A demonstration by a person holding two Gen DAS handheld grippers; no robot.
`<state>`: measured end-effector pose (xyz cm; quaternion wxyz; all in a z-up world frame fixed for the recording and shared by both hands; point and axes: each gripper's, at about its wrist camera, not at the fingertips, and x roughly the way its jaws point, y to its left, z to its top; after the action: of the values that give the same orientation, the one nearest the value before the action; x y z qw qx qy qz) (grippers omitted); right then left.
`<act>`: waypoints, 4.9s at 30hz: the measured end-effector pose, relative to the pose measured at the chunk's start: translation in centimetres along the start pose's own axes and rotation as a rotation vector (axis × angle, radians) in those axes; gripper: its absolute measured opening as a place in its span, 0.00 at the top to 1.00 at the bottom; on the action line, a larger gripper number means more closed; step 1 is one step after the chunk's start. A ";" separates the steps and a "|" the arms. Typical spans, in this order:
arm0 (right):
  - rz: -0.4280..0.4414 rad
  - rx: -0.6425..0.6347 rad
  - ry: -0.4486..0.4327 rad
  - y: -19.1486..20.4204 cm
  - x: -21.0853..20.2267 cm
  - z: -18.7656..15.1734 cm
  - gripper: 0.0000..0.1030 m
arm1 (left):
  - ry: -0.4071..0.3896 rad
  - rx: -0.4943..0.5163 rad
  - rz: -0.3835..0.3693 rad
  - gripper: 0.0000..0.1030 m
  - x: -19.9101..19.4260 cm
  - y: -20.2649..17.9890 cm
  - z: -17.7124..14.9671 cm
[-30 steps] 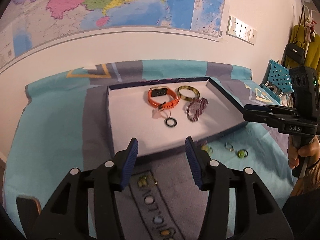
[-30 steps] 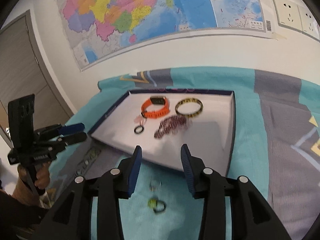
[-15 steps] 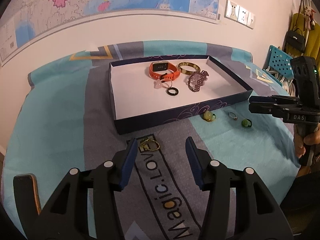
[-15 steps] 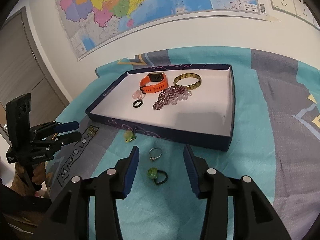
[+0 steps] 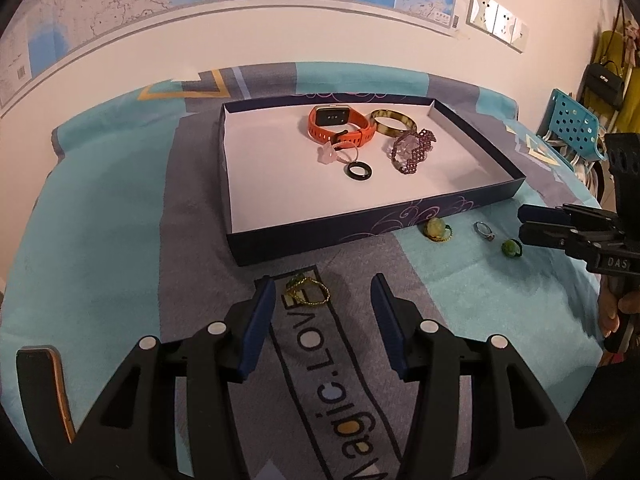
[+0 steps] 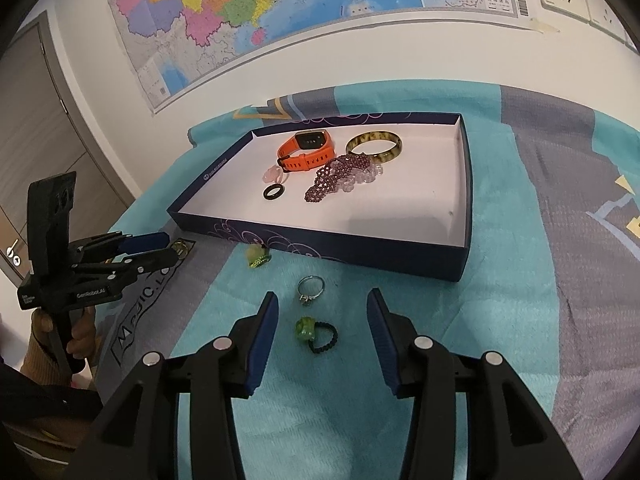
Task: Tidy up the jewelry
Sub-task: 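Withdraw both tools from the box toward the jewelry on the cloth, then grasp the gold chain bracelet with the left tool while the right tool grasps the green-stone ring, then lift and carry the gold chain bracelet and green-stone ring over the box with both tools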
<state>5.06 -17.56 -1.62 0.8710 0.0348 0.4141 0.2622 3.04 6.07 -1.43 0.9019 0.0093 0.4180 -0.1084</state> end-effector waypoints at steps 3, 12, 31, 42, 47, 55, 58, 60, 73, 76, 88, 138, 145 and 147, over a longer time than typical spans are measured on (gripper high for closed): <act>-0.011 -0.015 0.006 0.2 0.0 -0.1 0.57 | 0.014 -0.003 0.002 0.55 0.4 0.0 0.2; -0.037 -0.053 0.035 1.0 0.6 -0.7 0.55 | 0.039 -0.009 -0.002 0.59 1.2 0.1 0.1; -0.101 -0.124 0.068 2.4 1.4 -1.3 0.70 | 0.041 -0.005 0.006 0.77 1.4 -0.1 0.0; -0.102 -0.111 0.065 2.0 1.4 -1.2 0.80 | 0.034 -0.011 0.006 0.89 1.3 0.0 0.0; -0.091 -0.102 0.062 1.9 1.3 -1.2 0.81 | 0.032 -0.015 0.003 0.89 1.3 -0.1 0.0; -0.061 -0.089 0.046 1.8 1.0 -1.1 0.81 | 0.027 -0.030 -0.014 0.90 1.0 -0.1 -0.2; -0.057 -0.093 0.040 1.9 0.9 -1.0 0.81 | 0.023 -0.032 -0.022 0.90 0.9 -0.3 -0.3; -0.052 -0.090 0.036 1.9 0.8 -1.0 0.81 | 0.018 -0.034 -0.029 0.90 0.6 -0.4 -0.3; -0.030 -0.088 0.012 1.9 0.2 -0.6 0.81 | -0.007 -0.029 -0.071 0.90 -0.4 -1.4 -0.1; -0.027 -0.089 0.006 2.1 0.0 -0.4 0.81 | -0.020 -0.028 -0.083 0.90 -0.8 -1.5 0.1; -0.019 -0.108 -0.027 2.5 -0.4 0.6 0.81 | -0.064 -0.012 -0.113 0.90 -1.9 -2.5 1.2; -0.022 -0.140 -0.066 1.7 1.9 5.9 0.81 | -0.094 0.008 -0.086 0.90 0.3 -2.7 5.9; -0.027 -0.134 -0.053 1.4 2.8 6.4 0.81 | -0.081 0.006 -0.082 0.90 1.3 -2.6 6.3; -0.030 -0.133 -0.050 1.3 3.1 6.5 0.81 | -0.076 0.005 -0.081 0.90 1.6 -2.6 6.4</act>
<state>10.88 -13.92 0.83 0.8852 -0.0228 0.3744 0.2753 8.36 2.54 1.72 0.9121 -0.0098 0.3830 -0.1462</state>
